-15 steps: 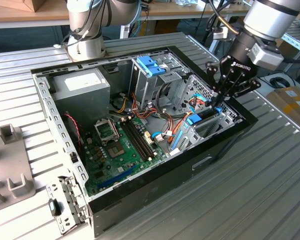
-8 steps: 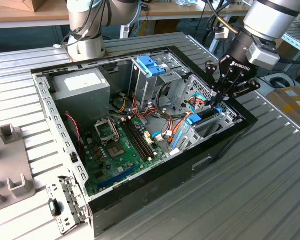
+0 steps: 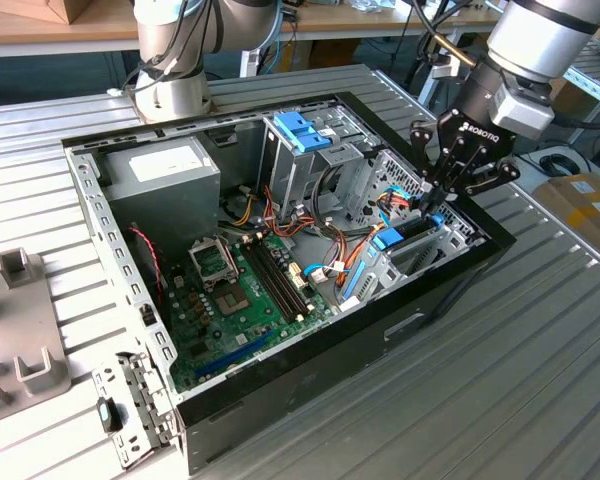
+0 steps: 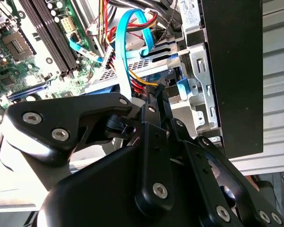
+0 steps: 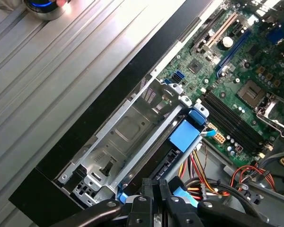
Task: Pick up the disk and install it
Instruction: 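Insert the first disk wire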
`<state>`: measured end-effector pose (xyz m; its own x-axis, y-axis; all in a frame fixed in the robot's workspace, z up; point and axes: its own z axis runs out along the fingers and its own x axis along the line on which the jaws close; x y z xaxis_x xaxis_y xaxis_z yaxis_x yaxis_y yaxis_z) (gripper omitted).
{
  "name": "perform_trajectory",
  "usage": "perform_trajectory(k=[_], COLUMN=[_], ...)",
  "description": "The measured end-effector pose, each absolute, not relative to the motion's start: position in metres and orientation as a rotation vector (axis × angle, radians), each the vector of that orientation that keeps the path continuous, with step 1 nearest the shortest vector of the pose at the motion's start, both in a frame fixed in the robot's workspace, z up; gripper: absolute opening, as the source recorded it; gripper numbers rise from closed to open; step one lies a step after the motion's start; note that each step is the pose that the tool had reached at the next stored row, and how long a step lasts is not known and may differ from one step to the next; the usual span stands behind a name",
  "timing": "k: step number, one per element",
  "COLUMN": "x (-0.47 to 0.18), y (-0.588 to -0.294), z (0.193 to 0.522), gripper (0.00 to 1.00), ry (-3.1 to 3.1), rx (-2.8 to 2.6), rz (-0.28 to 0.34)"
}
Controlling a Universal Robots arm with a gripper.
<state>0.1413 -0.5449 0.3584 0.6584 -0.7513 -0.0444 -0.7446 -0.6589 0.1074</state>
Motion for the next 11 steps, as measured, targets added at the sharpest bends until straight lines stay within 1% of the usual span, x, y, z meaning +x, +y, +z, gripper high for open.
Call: perform_trajectory(k=[11], x=[0.1413], y=[-0.5448], z=[0.3579], gripper=[0.16], ry=[-1.308], rx=[2.767], rz=[-0.132])
